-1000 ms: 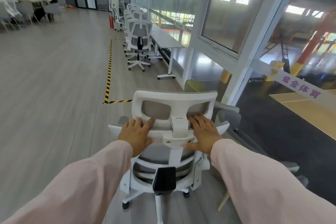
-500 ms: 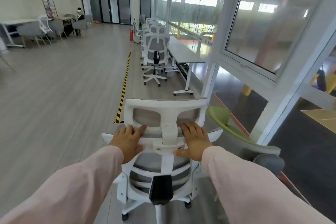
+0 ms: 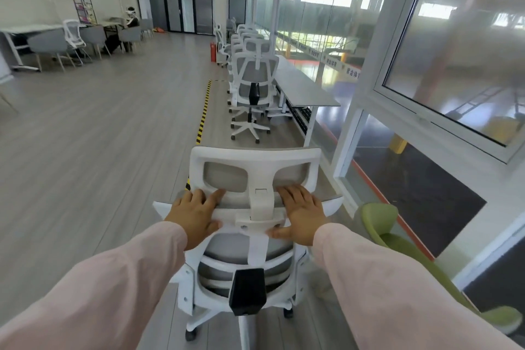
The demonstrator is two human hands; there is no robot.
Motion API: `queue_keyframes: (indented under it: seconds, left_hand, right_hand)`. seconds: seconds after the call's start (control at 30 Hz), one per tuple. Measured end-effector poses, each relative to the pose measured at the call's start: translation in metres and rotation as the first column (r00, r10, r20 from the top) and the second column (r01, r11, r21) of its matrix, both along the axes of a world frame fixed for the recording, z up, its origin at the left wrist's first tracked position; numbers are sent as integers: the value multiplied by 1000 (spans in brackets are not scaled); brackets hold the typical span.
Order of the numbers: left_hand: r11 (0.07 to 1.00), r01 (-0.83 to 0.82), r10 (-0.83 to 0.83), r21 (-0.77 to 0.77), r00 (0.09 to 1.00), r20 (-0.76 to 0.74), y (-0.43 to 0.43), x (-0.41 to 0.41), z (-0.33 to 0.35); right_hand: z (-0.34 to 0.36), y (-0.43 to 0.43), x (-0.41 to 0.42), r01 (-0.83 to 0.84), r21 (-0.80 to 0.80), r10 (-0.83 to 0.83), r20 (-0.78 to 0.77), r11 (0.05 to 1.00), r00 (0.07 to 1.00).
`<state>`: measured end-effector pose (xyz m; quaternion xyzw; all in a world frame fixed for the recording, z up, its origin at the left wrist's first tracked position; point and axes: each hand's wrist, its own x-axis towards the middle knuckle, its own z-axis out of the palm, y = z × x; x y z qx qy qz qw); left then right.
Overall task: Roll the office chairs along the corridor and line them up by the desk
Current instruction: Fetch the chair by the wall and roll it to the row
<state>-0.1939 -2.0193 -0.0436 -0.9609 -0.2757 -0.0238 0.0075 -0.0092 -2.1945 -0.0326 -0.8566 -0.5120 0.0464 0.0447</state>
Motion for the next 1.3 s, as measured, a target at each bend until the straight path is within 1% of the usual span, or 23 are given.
queue_keyframes:
  seconds: [0.3, 0.57, 0.73, 0.83, 1.03, 1.3]
  left_hand:
    - [999, 36, -36, -21, 999, 1, 182, 120, 0]
    - [999, 39, -39, 16, 999, 24, 319, 240, -2]
    - [999, 1, -2, 46, 1000, 14, 393, 327, -5]
    - [999, -26, 26, 22, 1000, 6, 438, 385, -3]
    - [997, -59, 60, 41, 998, -13, 519, 497, -6]
    - [997, -43, 41, 57, 999, 24, 622, 629, -12]
  right_hand:
    - [3, 177, 111, 46, -2, -46, 3, 999, 999]
    - [-4, 312, 233, 38, 41, -38, 23, 998, 999]
    - [-10, 393, 326, 13, 43, -14, 20, 999, 1000]
    - [-8, 441, 385, -3, 34, 3, 21, 999, 1000]
    - [-6, 527, 500, -18, 19, 17, 50, 1000, 999]
    - [-8, 627, 631, -9, 9, 9, 64, 1000, 998]
